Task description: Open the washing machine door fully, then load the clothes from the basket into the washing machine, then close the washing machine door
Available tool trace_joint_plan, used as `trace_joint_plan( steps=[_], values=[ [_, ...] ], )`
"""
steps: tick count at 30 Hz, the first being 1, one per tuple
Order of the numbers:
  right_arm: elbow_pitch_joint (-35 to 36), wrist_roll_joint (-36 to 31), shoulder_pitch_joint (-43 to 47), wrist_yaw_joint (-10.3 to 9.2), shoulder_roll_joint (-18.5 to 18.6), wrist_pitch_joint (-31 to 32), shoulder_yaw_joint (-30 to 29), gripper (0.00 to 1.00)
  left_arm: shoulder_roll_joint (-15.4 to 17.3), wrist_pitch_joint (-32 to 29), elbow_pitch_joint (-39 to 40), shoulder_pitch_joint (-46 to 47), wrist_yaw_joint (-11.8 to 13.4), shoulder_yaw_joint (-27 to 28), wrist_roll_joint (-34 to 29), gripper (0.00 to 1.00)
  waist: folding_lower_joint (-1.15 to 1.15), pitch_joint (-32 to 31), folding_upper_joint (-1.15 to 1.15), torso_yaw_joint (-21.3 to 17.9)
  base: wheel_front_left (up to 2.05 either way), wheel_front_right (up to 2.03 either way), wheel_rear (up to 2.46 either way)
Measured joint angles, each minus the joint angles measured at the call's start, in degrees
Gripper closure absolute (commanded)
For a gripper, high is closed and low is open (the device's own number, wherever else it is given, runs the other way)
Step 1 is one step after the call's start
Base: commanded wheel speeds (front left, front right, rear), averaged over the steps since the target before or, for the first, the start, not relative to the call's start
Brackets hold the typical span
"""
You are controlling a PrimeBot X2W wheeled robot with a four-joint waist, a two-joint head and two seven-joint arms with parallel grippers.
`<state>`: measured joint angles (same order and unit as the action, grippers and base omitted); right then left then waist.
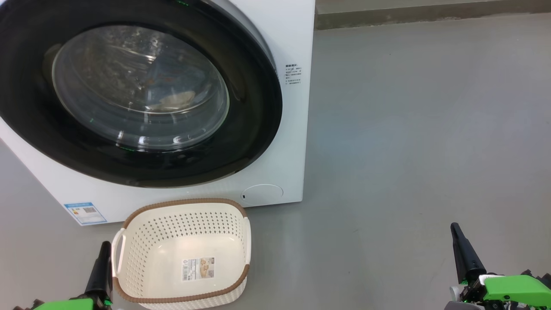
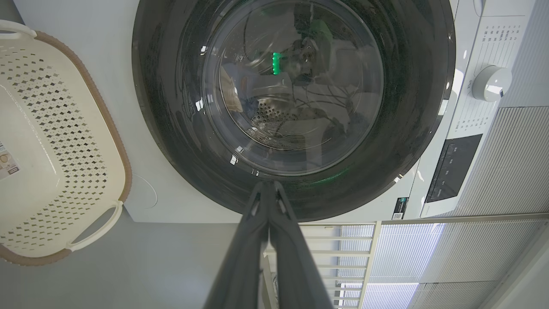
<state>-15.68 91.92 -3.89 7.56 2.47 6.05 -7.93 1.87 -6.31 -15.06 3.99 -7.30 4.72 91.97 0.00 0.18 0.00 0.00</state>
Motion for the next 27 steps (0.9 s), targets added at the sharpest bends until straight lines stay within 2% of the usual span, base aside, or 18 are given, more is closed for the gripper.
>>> trace_joint_plan(
  steps=[27],
  values=[
    [0.0,0.0,0.0,0.00,0.0,0.0,0.0,1.00,0.0,0.0,0.0,0.0,0.0,0.0,0.0,1.00,0.00,0.0,0.00,0.0,0.00,0.00,0.00]
  ],
)
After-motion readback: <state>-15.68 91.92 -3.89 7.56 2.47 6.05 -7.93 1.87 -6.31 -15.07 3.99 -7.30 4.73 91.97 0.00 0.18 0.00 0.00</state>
